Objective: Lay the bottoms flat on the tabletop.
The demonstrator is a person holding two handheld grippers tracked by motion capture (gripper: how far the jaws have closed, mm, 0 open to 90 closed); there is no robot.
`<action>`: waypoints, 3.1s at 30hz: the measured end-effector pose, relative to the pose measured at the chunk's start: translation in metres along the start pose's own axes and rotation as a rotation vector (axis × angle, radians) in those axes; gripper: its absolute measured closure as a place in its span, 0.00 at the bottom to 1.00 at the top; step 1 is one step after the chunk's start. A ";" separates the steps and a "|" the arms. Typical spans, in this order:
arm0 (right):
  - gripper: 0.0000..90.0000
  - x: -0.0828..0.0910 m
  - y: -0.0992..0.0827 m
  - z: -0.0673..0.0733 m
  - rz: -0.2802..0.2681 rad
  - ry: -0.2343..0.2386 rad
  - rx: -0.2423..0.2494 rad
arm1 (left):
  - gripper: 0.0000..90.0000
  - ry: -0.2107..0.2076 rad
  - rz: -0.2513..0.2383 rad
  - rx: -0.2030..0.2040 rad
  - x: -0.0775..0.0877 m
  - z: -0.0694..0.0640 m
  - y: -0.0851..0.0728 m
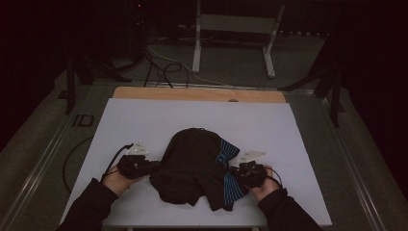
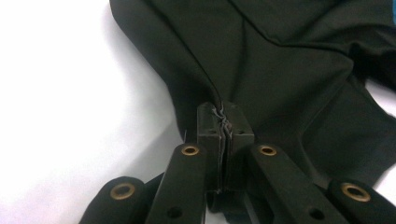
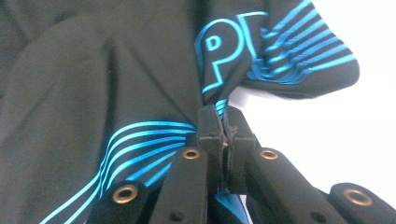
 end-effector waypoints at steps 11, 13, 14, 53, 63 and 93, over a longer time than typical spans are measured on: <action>0.98 0.030 -0.023 -0.020 0.004 -0.004 -0.029 | 0.98 -0.077 0.048 -0.107 -0.004 -0.044 0.003; 0.97 0.030 -0.033 -0.017 0.029 0.028 -0.028 | 0.98 -0.110 0.101 -0.114 -0.012 -0.047 -0.003; 0.97 0.030 -0.036 -0.016 0.033 0.038 -0.034 | 0.98 -0.124 0.118 -0.109 -0.014 -0.047 -0.006; 0.82 -0.036 0.011 -0.072 0.025 -0.066 -0.348 | 0.10 0.002 -0.074 0.052 -0.010 -0.024 0.003; 0.93 -0.022 0.025 -0.087 -0.009 -0.095 -0.323 | 0.52 -0.124 0.029 -0.229 -0.033 -0.071 0.006; 0.93 0.004 0.033 -0.141 -0.104 -0.085 -0.380 | 0.98 0.203 -0.047 -0.138 0.008 -0.024 0.018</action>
Point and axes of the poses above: each handheld gripper's, and its own axes: x roughly backward along the jaws, y roughly out of its top, z roughly to its left, the point moved 2 cm from there along -x, roughly forward along the jaws, and after that the axes turned 5 degrees about z, right-handed, at the moved point
